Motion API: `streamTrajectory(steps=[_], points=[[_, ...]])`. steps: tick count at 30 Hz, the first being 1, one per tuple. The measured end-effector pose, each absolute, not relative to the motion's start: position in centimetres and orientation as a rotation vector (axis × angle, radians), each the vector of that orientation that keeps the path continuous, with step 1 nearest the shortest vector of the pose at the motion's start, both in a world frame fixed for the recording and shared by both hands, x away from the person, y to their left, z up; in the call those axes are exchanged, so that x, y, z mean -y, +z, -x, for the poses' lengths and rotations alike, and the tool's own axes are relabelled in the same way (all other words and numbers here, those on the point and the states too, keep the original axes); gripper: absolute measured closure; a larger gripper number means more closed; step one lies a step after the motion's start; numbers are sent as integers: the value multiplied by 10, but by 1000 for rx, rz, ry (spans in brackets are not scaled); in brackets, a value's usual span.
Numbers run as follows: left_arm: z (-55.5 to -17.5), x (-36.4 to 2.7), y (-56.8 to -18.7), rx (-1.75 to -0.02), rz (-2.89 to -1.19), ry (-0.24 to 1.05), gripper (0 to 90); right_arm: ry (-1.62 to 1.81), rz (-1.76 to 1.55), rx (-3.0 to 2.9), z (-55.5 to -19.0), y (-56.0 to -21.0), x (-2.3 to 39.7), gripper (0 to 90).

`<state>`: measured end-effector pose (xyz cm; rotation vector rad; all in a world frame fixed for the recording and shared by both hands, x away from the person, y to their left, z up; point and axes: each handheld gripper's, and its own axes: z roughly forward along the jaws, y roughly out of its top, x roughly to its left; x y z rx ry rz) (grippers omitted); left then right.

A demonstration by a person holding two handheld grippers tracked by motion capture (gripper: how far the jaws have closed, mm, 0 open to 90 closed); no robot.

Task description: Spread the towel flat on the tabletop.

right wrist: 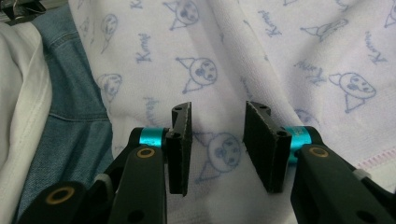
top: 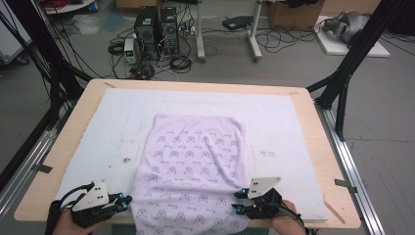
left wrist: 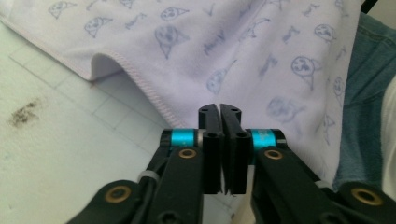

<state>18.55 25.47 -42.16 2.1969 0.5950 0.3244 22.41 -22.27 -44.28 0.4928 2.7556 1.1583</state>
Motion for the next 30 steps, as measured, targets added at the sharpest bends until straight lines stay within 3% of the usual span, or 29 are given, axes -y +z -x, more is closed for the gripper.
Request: streamTrajectory(steps=[1, 3, 9, 11, 13, 15, 17, 18, 23, 30], points=[[-185, -254, -422, -590, -2198, 309, 731, 1153, -497, -2754, -223, -442, 222, 609], [-184, -249, -425, -573, -2205, 297, 637, 1164, -489, -2745, -221, -441, 222, 607], [-187, -224, -443, -510, -2261, 269, 626, 1202, -376, -2786, -209, -439, 212, 609], [-189, -218, -444, -509, -2246, 273, 650, 1197, -374, -2797, -207, -442, 209, 607], [-189, -211, -445, -496, -2238, 280, 754, 1207, -368, -2787, -205, -446, 207, 617], [-190, -205, -444, -482, -2247, 284, 854, 1214, -369, -2770, -204, -446, 207, 715], [-192, -203, -440, -471, -2258, 290, 868, 1199, -335, -2765, -202, -446, 207, 859], [-192, -204, -438, -475, -2264, 301, 871, 1182, -321, -2768, -201, -445, 207, 871], [-194, -225, -416, -537, -2215, 394, 876, 1137, -301, -2768, -202, -442, 205, 873], [-187, -232, -421, -512, -2267, 270, 875, 1131, -319, -2769, -203, -440, 212, 879]])
